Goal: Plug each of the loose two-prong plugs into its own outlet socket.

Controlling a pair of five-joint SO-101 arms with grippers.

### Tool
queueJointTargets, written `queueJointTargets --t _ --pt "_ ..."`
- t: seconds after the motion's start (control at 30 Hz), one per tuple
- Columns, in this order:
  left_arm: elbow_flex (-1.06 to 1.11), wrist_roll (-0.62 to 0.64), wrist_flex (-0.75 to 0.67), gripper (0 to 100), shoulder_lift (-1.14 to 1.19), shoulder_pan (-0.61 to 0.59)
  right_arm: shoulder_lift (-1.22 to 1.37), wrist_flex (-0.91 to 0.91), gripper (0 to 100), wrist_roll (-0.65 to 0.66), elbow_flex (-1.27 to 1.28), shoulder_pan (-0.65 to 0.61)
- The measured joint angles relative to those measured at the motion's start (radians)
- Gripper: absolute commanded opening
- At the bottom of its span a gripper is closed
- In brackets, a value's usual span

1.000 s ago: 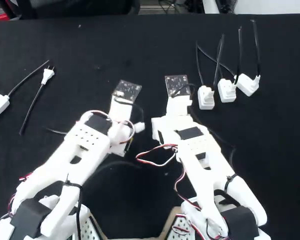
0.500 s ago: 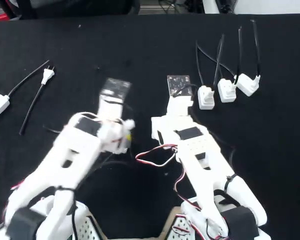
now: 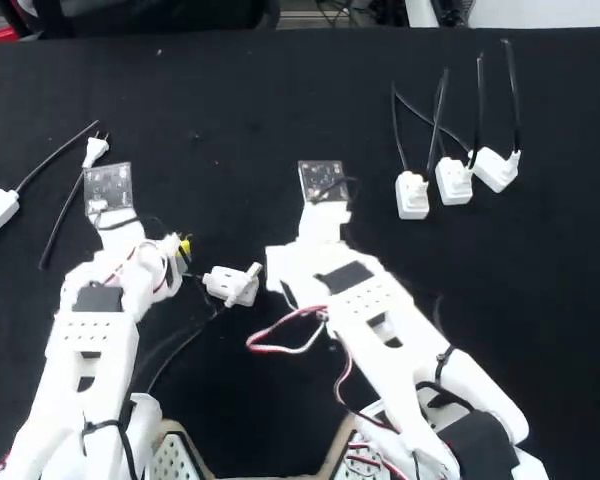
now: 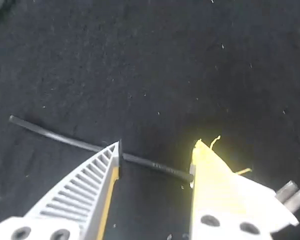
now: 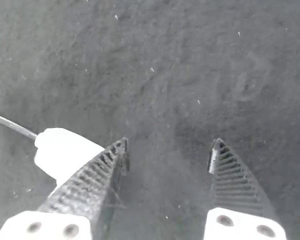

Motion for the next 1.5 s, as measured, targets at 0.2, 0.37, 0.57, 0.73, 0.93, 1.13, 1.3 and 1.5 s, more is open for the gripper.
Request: queueJointTargets --t 0.2,0.37,0.57,0.73,0.93,1.13,1.3,1.5 --pt "0.032 0.011 -0.083 23 0.0 -0.006 0.0 0.201 25.3 0.0 -0.153 0.0" --pt "0.032 0.072 -0.089 23 0.0 -0.08 0.0 0.259 25.2 0.0 -0.183 -0.049" --pt "0.032 0.172 -0.089 23 0.0 -0.19 0.0 0.302 25.3 -0.071 -0.183 -0.129" --pt "0.032 0.213 -0.089 23 0.0 -0.213 0.0 0.376 25.4 -0.244 -0.233 -0.25" --pt "0.032 0.219 -0.089 23 0.0 -0.215 0.0 0.396 25.4 -0.442 -0.273 -0.276" --pt "0.032 0.219 -0.089 23 0.0 -0.215 0.0 0.347 25.4 -0.477 -0.232 -0.276" --pt "0.032 0.219 -0.089 23 0.0 -0.215 0.0 0.256 25.4 -0.477 -0.141 -0.299" --pt "0.032 0.219 -0.089 23 0.0 -0.215 0.0 0.239 25.3 -0.477 -0.114 -0.302"
